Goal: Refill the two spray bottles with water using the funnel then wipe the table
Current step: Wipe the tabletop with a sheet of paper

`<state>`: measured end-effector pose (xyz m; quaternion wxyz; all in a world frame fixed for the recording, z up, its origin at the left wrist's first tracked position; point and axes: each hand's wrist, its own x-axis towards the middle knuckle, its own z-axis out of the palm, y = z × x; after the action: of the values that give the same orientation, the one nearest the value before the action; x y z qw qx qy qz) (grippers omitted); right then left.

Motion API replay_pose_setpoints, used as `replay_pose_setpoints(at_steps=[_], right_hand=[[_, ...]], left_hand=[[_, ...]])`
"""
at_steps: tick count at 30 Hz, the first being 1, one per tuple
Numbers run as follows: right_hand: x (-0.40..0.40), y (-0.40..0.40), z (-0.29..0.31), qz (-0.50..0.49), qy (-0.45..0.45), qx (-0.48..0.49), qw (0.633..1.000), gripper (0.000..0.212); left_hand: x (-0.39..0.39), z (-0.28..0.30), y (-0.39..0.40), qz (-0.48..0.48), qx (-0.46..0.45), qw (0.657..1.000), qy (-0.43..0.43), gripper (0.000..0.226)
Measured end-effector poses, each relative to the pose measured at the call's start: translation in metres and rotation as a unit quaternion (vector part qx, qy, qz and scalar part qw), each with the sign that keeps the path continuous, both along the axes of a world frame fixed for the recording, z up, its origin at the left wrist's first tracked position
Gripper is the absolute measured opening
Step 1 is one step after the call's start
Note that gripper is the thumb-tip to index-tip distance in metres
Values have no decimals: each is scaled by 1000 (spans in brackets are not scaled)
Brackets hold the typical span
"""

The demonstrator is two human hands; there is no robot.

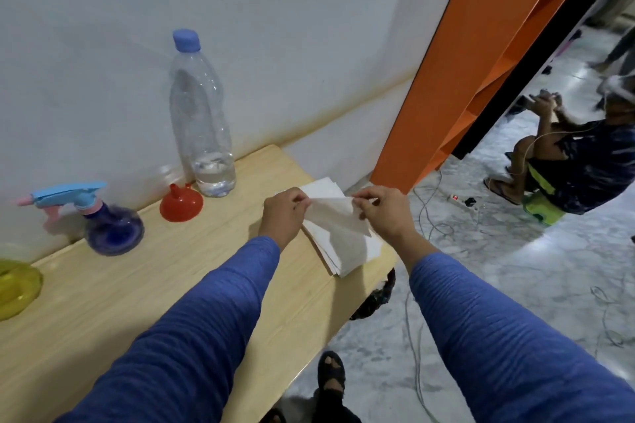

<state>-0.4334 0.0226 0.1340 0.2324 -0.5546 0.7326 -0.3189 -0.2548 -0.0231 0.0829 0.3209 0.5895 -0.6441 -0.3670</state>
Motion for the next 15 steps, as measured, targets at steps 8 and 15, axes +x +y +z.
replay_pose_setpoints(at_steps=[8, 15], right_hand=[[67, -46, 5, 51, -214, -3, 975, 11], [120, -73, -29, 180, -190, 58, 963, 7]], left_hand=[[84, 30, -1, 119, -56, 987, 91, 6], [125, -2, 34, 297, -28, 948, 109, 11]])
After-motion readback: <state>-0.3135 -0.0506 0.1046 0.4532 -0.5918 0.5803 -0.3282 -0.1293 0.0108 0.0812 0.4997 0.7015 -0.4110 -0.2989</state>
